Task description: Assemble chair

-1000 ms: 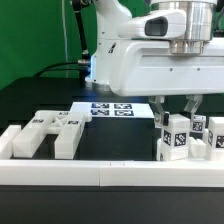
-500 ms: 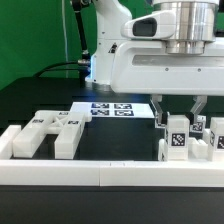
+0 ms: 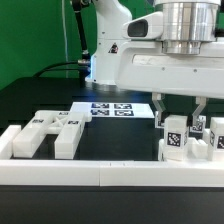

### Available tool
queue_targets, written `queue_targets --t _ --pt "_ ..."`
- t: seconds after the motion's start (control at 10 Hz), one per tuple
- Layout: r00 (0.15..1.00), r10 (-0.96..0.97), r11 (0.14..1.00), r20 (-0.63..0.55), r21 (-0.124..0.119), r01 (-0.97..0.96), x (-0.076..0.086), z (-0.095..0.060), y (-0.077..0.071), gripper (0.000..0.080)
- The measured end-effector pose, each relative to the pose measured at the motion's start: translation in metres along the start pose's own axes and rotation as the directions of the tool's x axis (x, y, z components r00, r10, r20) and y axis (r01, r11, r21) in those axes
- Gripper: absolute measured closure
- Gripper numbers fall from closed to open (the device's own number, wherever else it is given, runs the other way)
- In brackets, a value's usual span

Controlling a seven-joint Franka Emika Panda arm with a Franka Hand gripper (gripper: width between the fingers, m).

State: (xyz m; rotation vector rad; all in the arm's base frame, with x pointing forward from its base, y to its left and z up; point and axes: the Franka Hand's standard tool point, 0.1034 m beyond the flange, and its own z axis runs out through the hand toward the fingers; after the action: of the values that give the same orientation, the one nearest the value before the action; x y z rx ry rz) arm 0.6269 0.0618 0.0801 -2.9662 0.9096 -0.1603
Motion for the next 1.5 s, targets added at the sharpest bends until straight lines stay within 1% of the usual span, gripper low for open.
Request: queue_targets --t 0.2,0.3,0.4,0.6,0.7,0.8,0.9,1.0,1.2,1.3,1.5 --pt "0.980 0.200 0.980 0.012 0.013 -0.200 -0.0008 0.0003 -0.0010 0.0509" --pt "0.964 0.265 0.964 0.013 0.012 -0.265 -0.0009 0.0002 -0.0013 0.0509" --pt "0.955 0.295 0.955 0.013 0.012 -0.295 -0.0009 0.0002 -0.0014 0.0509" --pt "0.968 0.249 0.968 0.014 0.011 -0.249 -0.0010 0.0004 -0.0008 0.0503" --pt "0.971 0.238 0.971 0.017 0.008 -0.238 -0.0013 0.0012 0.0001 0.0291" --pt "0.978 0.209 0.978 0.016 0.008 -0.209 -0.0010 0.0011 0.0002 0.0291" --pt "0.994 0.109 0.994 0.013 0.009 -0.109 -0.0004 0.0008 0.0003 0.0180" --pt "0.999 0.033 0.999 0.012 0.010 -0.033 -0.0001 0.0008 0.0005 0.0159" --pt "0.990 -0.141 0.990 0.010 0.012 0.141 -0.0010 0.0009 -0.0005 0.0151" --pt "0.982 -0.190 0.982 0.010 0.012 0.190 -0.0018 0.0009 -0.0014 0.0151" --pt "0.932 -0.361 0.932 0.007 0.012 0.361 -0.0006 0.0008 -0.0004 0.0151"
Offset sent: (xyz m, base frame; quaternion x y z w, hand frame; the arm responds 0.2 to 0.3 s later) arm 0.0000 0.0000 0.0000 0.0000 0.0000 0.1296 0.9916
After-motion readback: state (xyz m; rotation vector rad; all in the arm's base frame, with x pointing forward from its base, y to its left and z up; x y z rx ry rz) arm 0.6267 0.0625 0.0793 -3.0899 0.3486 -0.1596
